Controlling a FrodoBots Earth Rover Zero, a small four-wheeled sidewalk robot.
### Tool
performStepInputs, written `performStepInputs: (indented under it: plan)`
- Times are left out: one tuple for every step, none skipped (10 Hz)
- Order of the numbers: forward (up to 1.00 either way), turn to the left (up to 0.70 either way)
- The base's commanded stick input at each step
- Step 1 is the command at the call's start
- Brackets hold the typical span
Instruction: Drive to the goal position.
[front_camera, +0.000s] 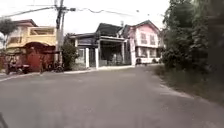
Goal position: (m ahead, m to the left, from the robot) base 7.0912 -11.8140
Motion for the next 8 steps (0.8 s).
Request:
performStepInputs:
  plan:
    - [0.7,0.0]
    - [0.7,0.0]
    - [0.7,0.0]
    - [0.7,0.0]
    - [0.7,0.0]
    - [0.7,0.0]
    - [0.7,0.0]
    - [0.7,0.0]
